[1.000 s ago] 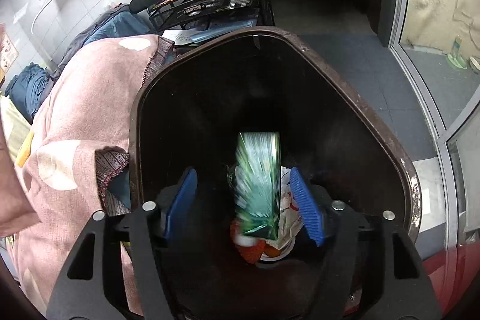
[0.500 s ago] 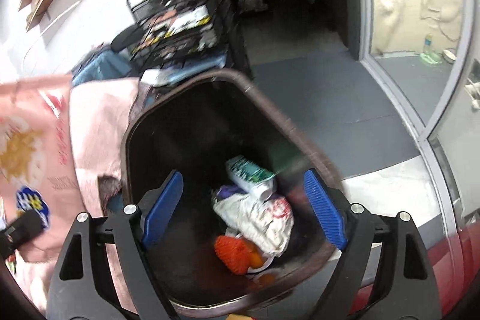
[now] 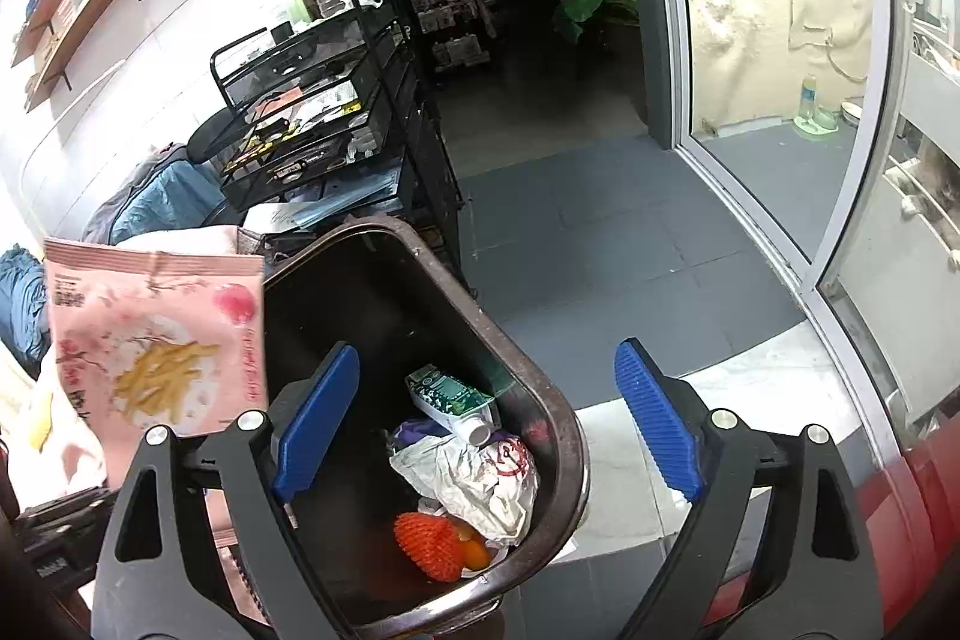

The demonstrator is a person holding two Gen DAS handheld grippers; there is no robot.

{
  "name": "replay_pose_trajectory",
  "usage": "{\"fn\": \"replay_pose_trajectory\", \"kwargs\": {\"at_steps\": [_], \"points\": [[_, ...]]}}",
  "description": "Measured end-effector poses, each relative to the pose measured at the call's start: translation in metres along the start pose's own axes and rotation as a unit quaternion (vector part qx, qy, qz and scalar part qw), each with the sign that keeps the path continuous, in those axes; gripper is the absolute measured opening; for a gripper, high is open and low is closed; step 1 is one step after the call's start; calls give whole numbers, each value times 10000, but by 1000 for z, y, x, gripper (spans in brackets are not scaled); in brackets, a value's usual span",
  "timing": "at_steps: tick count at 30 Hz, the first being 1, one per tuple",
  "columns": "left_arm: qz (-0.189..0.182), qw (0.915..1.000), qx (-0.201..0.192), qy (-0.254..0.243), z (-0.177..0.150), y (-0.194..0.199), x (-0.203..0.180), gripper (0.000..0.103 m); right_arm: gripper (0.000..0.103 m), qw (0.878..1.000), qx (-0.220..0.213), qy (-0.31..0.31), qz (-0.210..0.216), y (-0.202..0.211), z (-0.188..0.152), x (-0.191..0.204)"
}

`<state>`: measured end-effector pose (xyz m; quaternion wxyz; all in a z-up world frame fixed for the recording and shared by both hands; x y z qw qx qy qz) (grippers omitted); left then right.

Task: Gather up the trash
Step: 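Lower the pink snack bag into the bin and open the left tool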

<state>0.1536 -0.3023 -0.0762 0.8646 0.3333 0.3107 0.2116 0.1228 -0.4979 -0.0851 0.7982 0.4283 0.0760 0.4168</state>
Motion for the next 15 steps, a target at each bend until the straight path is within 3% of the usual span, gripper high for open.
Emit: {"fn": "replay_pose_trajectory", "kwargs": {"at_steps": [6,8,9,10,11,15], "points": [[106,9997,169,-127,3,-13,-5,4,87,10000,-23,2,3,2,2,-1],[130,9994,231,-213,2,-16,-7,11,87,10000,-24,-6,5,2,2,-1],[141,9993,250,-238,1,-17,-7,26,87,10000,-25,-8,0,2,1,-1],[180,9992,230,-256,0,-16,-7,49,87,10000,-24,-7,-6,2,2,-2],[215,9993,169,-262,0,-14,-7,66,87,10000,-24,-7,-13,2,2,-2],[269,9990,-57,-342,1,-6,-7,76,89,10000,-51,-25,-47,3,2,-4]]}}
Point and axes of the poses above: each gripper's, at about its wrist camera, not at the fingertips, and y roughly against the way its jaws point, x to its left, z to its top, the point moved 4 cm from there along -y, roughly the way its jaws point, and after that the axes turned 4 degrees about -y, right-handed, at the moved point
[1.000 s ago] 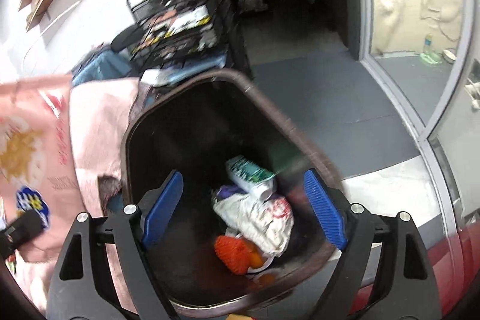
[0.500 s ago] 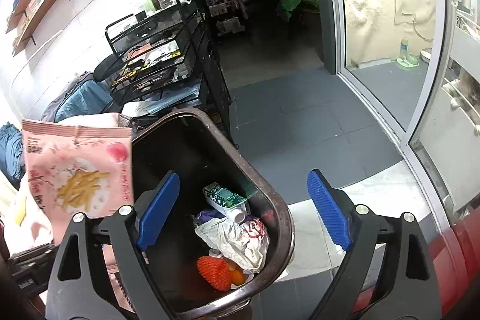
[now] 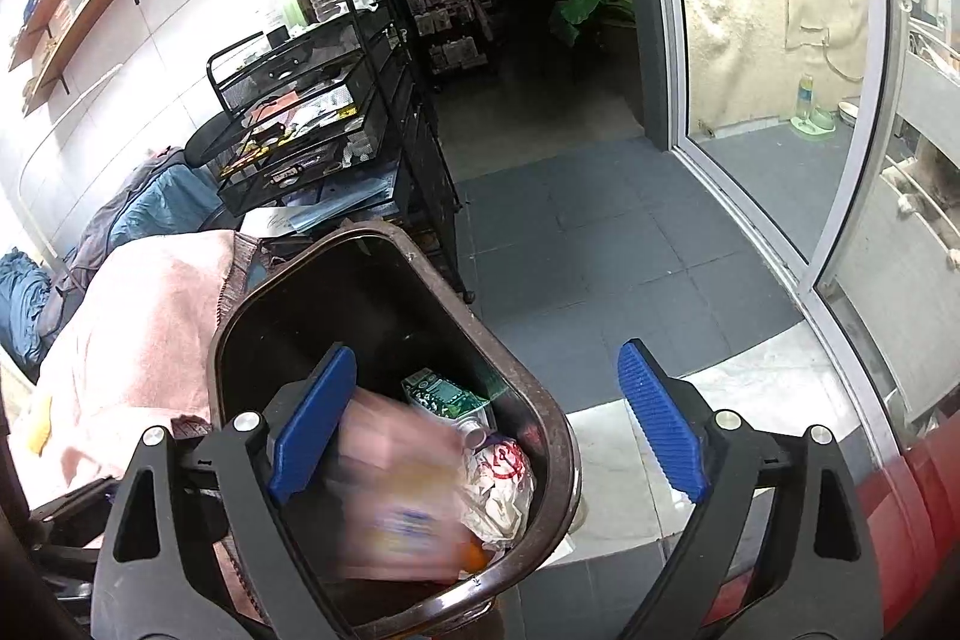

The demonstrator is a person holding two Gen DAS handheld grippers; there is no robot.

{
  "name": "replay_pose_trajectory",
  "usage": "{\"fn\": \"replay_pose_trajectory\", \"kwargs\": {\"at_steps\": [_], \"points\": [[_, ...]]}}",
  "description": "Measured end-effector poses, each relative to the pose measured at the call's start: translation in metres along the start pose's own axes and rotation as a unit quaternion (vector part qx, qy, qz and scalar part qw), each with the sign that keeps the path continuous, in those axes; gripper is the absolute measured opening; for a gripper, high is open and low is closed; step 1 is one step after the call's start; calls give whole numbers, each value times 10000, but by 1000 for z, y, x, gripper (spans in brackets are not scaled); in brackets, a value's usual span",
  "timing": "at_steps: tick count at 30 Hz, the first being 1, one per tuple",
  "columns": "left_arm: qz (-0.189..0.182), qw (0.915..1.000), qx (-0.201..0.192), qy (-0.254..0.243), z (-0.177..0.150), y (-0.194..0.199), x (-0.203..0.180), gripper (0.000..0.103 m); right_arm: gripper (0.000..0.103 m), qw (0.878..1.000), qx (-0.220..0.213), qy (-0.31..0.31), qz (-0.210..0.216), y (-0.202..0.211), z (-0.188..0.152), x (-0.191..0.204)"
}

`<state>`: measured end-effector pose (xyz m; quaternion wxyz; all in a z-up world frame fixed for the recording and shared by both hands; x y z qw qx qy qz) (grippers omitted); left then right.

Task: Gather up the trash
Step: 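Lower the pink snack bag into the bin and open the left tool, then grasp the yellow foam mesh with the left tool while the right tool grasps the white tissue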

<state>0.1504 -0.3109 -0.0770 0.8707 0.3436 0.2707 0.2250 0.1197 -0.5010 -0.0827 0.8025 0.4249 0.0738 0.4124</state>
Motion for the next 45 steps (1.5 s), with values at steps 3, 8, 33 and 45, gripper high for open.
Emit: {"fn": "replay_pose_trajectory", "kwargs": {"at_steps": [3,8,33,45], "points": [[175,9997,-150,-87,0,8,-2,82,91,10000,-14,-13,-18,0,0,-1],[460,9973,-475,-332,-1,27,-6,88,93,10000,6,4,-19,-2,-2,-1],[2068,9695,-1312,-59,-44,140,74,96,94,9866,407,1147,1082,12,-44,111],[2927,9439,-1275,844,-81,206,173,96,94,9401,1162,2206,2323,25,-94,230]]}}
Point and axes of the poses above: each gripper's, at about its wrist camera, not at the fingertips, and y roughly against the way its jaws point, x to its left, z to its top, the point moved 4 cm from there along -y, roughly the way its jaws point, and after that the axes turned 4 degrees about -y, right-handed, at the moved point
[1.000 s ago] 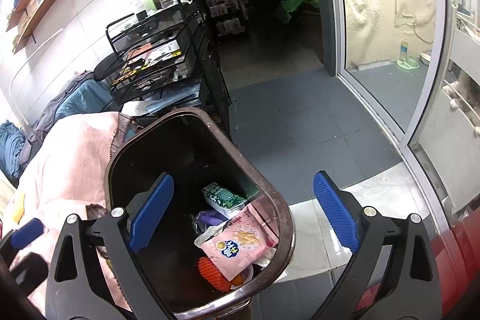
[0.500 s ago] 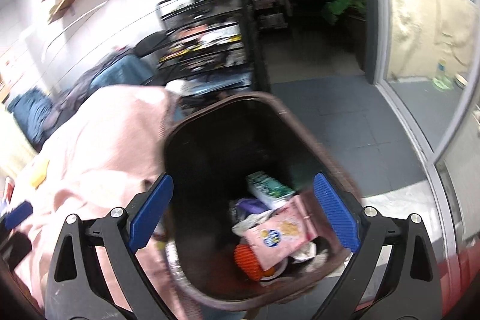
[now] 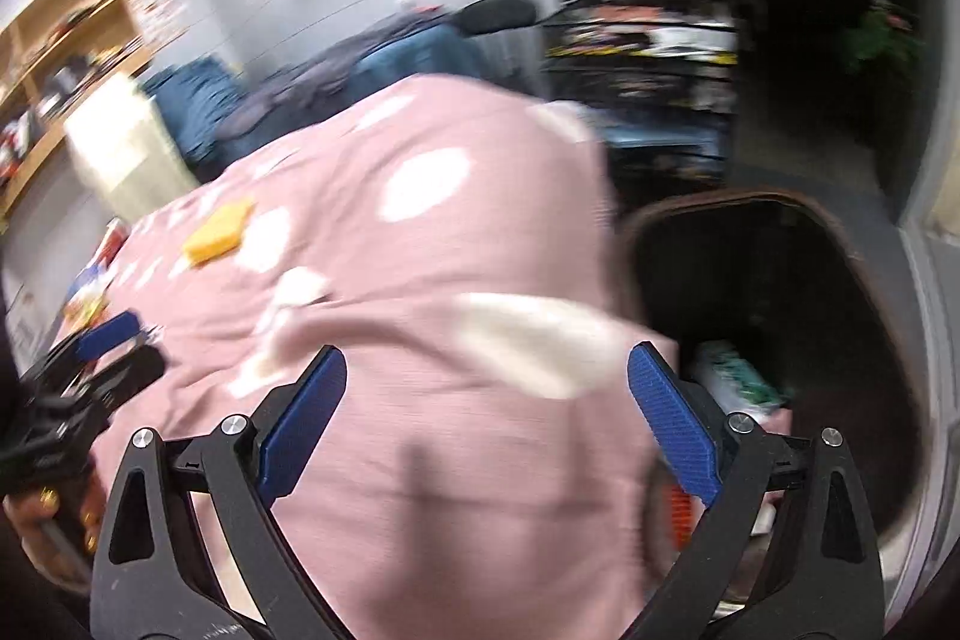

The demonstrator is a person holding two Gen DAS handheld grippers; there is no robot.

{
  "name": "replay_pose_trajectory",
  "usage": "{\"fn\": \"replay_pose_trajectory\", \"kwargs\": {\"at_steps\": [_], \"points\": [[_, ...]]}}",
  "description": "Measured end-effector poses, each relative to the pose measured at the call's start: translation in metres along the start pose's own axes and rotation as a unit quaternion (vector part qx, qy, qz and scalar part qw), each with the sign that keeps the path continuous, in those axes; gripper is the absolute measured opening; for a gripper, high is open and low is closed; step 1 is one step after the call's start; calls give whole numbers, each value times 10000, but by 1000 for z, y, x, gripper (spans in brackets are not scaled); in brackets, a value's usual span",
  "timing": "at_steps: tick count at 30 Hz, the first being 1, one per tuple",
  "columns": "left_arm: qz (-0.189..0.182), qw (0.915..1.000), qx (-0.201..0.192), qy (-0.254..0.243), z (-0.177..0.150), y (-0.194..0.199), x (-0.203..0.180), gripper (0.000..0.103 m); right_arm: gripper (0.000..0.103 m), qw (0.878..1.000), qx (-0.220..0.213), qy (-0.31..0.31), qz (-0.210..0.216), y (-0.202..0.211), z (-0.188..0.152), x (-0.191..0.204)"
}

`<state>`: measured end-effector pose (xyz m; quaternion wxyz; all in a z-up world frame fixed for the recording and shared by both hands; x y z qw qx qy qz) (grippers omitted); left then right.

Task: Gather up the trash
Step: 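Grasp the yellow foam mesh with the left tool while the right tool grasps the white tissue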

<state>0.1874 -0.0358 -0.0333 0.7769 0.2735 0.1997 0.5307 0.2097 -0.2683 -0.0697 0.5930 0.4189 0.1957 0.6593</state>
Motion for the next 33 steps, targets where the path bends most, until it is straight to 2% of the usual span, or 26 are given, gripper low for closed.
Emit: {"fn": "replay_pose_trajectory", "kwargs": {"at_steps": [6,13,16,19,24,26,28,29,30,33], "points": [[270,9990,138,331,-5,-3,54,96,94,9971,379,520,418,-28,9,56],[372,9963,324,702,-10,-11,100,96,94,9895,774,1178,316,-61,12,112],[359,9952,381,827,-9,-17,114,96,89,9846,987,1424,246,-79,16,125],[232,9942,428,959,-8,-22,125,96,80,9771,1297,1676,191,-103,17,138],[222,9936,507,981,-1,-36,138,96,63,9677,1699,1860,-43,-134,13,146],[122,9930,543,1045,4,-42,144,96,59,9668,1835,1780,3,-144,16,147],[79,9913,556,1189,9,-49,153,96,43,9644,1998,1734,66,-155,14,147],[80,9903,550,1276,12,-53,159,96,32,9633,2099,1667,148,-159,13,146],[75,9891,548,1366,15,-56,164,96,26,9628,2199,1542,299,-161,12,144],[-84,9832,547,1737,22,-67,179,96,23,9675,2052,1393,496,-157,14,139]]}}
Point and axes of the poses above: each gripper's, at about its wrist camera, not at the fingertips, and y roughly against the way its jaws point, x to its left, z to its top, the point moved 4 cm from there along -y, roughly the way its jaws point, and after that the axes turned 4 degrees about -y, right-handed, at the moved point
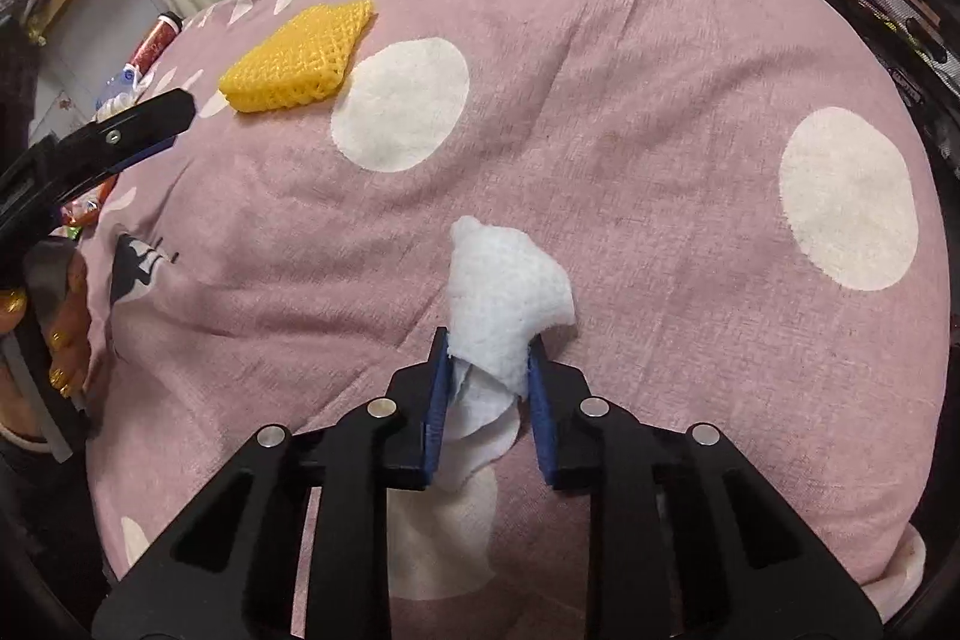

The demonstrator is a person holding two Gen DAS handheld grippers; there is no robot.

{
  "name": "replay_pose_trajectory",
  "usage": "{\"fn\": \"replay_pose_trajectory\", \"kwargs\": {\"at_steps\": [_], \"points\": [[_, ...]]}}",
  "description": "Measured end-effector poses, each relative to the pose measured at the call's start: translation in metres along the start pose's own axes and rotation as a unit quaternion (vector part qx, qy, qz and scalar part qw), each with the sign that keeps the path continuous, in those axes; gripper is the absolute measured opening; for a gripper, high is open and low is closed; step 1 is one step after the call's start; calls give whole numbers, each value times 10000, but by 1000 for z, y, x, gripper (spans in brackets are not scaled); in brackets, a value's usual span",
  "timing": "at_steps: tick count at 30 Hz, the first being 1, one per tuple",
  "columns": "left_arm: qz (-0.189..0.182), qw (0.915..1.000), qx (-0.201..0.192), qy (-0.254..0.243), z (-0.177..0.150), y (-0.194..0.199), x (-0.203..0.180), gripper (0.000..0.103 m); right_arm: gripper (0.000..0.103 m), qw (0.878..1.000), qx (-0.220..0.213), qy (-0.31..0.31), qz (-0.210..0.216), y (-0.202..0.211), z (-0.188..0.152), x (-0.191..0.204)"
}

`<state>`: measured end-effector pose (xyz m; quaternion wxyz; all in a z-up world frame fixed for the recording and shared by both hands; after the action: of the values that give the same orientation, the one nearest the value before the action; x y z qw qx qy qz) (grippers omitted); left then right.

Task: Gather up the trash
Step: 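Grasp the yellow foam mesh with the left tool while the right tool grasps the white tissue, then carry the white tissue over the bin and open the right tool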

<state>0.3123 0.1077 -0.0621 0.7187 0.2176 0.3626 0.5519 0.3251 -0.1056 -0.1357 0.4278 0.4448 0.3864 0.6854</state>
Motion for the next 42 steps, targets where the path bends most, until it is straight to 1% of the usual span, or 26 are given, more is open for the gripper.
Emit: {"fn": "replay_pose_trajectory", "kwargs": {"at_steps": [1,3,6,8,9,10,12,13,14,16,21,25,28,33,38,42], "points": [[-76,9999,18,109,4,-4,3,96,23,9999,-122,-36,47,5,-1,-2],[-121,9996,68,242,11,-13,10,96,23,9995,-309,-85,8,12,-4,-4],[-183,9989,164,403,18,-24,16,90,23,9983,-574,-73,-100,22,-6,-4],[-371,9980,262,450,20,-33,13,75,23,9970,-746,-23,-203,29,-6,-2],[-441,9973,340,475,20,-37,12,71,23,9962,-826,10,-280,31,-8,-1],[-437,9972,377,478,20,-40,10,65,23,9958,-861,26,-313,32,-6,-1],[-387,9981,327,343,20,-41,4,55,23,9947,-966,51,-343,37,-7,0],[-438,9981,331,292,20,-41,1,41,23,9945,-993,40,-344,38,-5,0],[-492,9979,330,270,19,-40,-2,30,23,9942,-1016,22,-341,40,-5,-1],[-558,9978,277,219,16,-36,-8,19,23,9940,-1050,-28,-308,41,-4,-2],[-519,9986,17,108,13,-17,-16,18,23,9927,-1170,-143,-247,45,-1,-1],[-445,9987,-262,-9,8,6,-24,18,23,9904,-1345,-235,-213,50,2,-4],[-473,9978,-455,-3,4,24,-30,18,23,9891,-1431,-275,-196,56,1,-6],[-323,9965,-753,-147,-6,51,-42,18,23,9869,-1572,-311,-186,70,-7,-7],[-326,9942,-991,-258,-18,72,-58,18,23,9841,-1732,-343,-175,88,-18,-11],[-420,9921,-1129,-355,-29,85,-74,18,23,9814,-1876,-303,-272,102,-29,-12]]}}
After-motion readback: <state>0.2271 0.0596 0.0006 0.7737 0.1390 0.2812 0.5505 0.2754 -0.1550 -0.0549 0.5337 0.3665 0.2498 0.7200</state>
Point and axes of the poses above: each gripper's, at about its wrist camera, not at the fingertips, and y roughly against the way its jaws point, x to its left, z to its top, the point moved 4 cm from there along -y, roughly the way its jaws point, and after that the axes turned 4 degrees about -y, right-handed, at the moved point
